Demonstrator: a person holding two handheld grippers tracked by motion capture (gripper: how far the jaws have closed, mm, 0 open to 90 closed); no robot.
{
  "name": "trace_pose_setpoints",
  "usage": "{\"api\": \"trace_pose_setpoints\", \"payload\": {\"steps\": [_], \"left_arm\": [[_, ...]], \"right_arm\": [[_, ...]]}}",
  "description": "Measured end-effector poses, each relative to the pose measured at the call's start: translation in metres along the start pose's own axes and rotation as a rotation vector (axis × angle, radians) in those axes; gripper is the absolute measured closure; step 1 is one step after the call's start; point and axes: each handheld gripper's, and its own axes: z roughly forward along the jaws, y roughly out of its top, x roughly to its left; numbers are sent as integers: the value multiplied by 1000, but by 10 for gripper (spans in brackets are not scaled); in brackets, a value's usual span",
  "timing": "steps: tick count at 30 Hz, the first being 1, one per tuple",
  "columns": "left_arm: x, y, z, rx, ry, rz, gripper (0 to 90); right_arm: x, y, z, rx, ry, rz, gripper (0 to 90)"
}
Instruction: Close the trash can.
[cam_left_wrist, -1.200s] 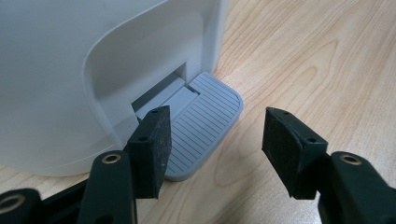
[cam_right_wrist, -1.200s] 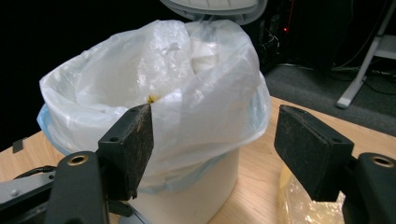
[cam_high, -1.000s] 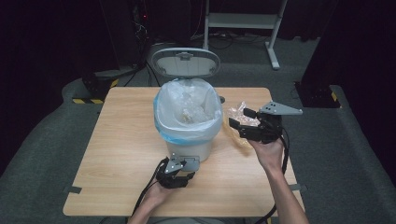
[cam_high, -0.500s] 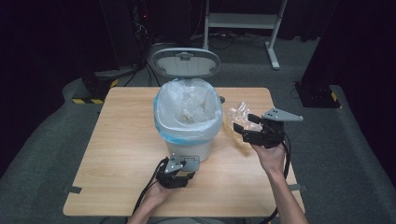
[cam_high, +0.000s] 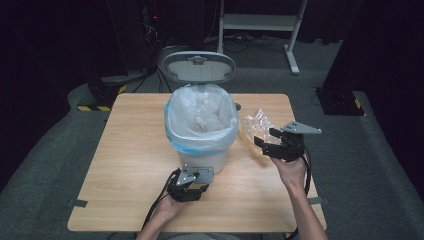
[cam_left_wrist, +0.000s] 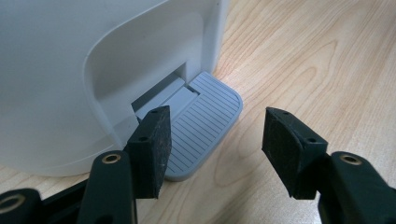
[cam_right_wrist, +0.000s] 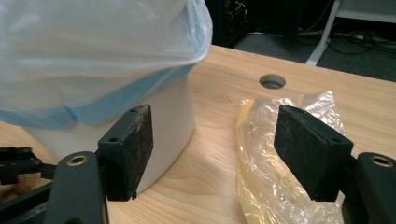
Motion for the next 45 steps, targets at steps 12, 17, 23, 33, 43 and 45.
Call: {"api": "trace_pose_setpoints", "payload": {"steps": [12, 17, 23, 33, 43, 45], "left_arm": [[-1, 0, 0, -1, 3, 2, 421], [0, 0, 0, -1, 2, 2, 421], [0, 0, 0, -2, 2, 2, 421], [0, 0, 0, -2, 0, 3, 421], [-1, 0, 0, -3, 1, 1, 422], [-1, 0, 0, -4, 2, 2, 422]], "right_arm": [[-13, -18, 15, 44, -48, 28, 268], [-17, -25, 21, 63, -72, 15, 255], [-23, -35, 32, 95, -93, 22, 249], [-30, -48, 53, 145, -126, 30, 246], [-30, -55, 74, 189, -172, 0, 224], [-31, -57, 79, 198, -179, -4, 223]]}}
